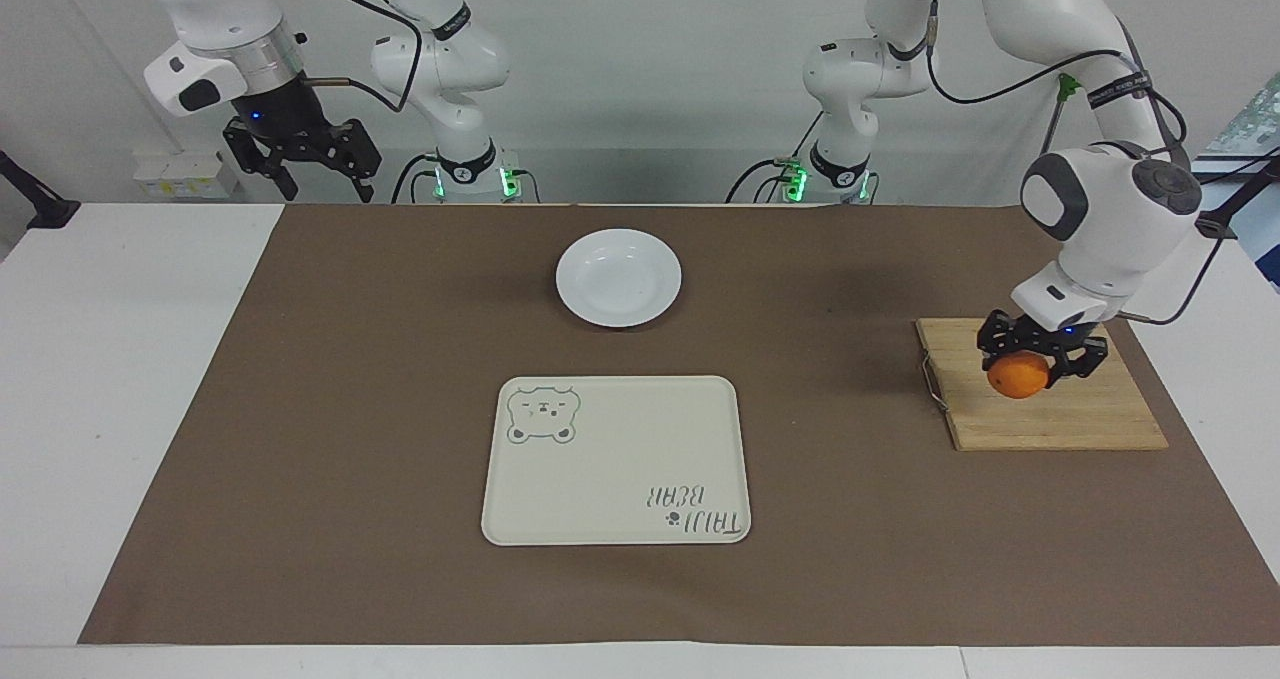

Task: Place orange and plate with both arms
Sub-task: 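Reach the left gripper to the orange and grasp it, then carry the orange with the left gripper and lower it onto the plate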

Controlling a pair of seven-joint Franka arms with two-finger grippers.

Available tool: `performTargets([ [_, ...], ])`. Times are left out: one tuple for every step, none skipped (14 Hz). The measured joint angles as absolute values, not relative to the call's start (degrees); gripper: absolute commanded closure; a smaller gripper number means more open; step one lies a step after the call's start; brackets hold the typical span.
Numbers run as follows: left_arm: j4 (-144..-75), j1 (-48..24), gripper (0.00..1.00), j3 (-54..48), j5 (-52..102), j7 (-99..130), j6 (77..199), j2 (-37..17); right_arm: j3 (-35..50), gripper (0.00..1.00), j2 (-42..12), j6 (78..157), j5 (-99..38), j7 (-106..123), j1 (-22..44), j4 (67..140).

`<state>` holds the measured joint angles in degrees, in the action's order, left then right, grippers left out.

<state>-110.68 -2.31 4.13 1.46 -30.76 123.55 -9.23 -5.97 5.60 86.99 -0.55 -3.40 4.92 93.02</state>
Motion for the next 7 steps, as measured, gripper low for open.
performTargets([
  [-110.8, -5.3, 1.00, 4.0, 1.5, -28.8, 122.6, -8.9, -5.9, 0.00, 5.6, 87.0, -0.6, -3.4, 4.9, 93.1],
  [-110.9, -8.5, 1.00, 4.0, 1.5, -25.9, 122.3, -8.8, -5.9, 0.00, 5.6, 87.0, -1.0, -3.4, 4.9, 93.1],
  [-111.0, -11.5, 1.00, 3.9, 1.5, -22.6, 122.0, -8.8, -5.9, 0.00, 5.6, 87.0, -2.1, -3.4, 4.9, 93.3],
  [-111.2, -14.1, 1.00, 3.8, 1.5, -19.8, 121.7, -8.8, -5.9, 0.00, 5.7, 87.0, -3.8, -3.4, 4.9, 93.7],
  [-111.3, -16.5, 1.00, 3.7, 1.5, -18.3, 121.6, -8.8, -5.9, 0.00, 5.8, 87.0, -5.4, -3.4, 5.0, 94.4],
  [-111.3, -19.0, 1.00, 3.7, 1.5, -17.7, 121.5, -8.8, -5.9, 0.00, 6.2, 87.0, -6.6, -3.4, 5.0, 95.3],
  [-111.3, -21.5, 1.00, 3.7, 1.5, -16.8, 121.5, -8.7, -5.9, 0.00, 6.8, 87.0, -7.3, -3.4, 5.0, 96.2],
])
